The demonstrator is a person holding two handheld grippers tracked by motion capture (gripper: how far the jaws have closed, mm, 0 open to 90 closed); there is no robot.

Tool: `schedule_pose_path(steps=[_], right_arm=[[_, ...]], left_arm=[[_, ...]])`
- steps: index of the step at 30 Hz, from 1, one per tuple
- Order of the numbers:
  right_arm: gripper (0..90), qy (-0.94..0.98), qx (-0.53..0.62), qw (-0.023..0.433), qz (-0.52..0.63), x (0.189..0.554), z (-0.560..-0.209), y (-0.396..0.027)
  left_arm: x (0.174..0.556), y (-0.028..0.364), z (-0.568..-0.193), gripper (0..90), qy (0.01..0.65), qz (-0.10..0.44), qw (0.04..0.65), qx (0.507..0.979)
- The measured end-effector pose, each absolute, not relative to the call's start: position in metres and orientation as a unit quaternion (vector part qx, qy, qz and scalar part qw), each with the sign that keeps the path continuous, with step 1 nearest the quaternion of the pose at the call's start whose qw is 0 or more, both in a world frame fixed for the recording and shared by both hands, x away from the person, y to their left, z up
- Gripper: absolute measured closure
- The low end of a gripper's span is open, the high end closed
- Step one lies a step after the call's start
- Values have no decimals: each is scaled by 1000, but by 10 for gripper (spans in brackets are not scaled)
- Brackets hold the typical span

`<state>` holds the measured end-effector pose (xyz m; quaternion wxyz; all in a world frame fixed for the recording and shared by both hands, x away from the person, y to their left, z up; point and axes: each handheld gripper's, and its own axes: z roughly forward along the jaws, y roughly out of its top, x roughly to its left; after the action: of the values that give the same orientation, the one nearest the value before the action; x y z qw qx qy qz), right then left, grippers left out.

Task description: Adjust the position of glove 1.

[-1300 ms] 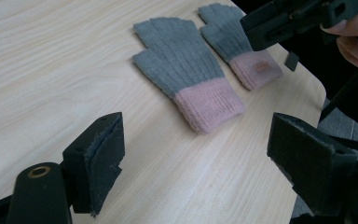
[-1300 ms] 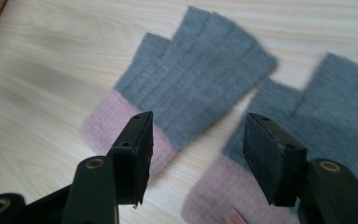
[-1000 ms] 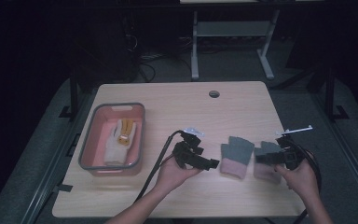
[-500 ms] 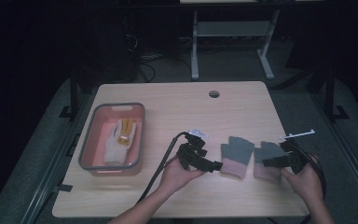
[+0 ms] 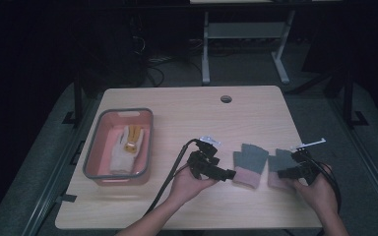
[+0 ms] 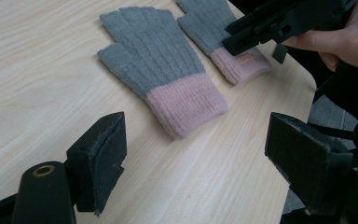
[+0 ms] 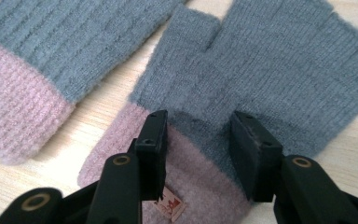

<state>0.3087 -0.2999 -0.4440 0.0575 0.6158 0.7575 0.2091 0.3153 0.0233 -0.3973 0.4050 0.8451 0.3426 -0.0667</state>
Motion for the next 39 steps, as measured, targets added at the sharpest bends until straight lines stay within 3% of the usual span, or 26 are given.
schedule_pose_path(steps=[14,39], right_arm=[[797,757,617,44,211,312,-442,-301],[818,743,618,48,251,303,-418,-302]], left_arm=[[318,27,-395,215,350,-66,412,839],[321,37,-390,219,357,-61,421,831]])
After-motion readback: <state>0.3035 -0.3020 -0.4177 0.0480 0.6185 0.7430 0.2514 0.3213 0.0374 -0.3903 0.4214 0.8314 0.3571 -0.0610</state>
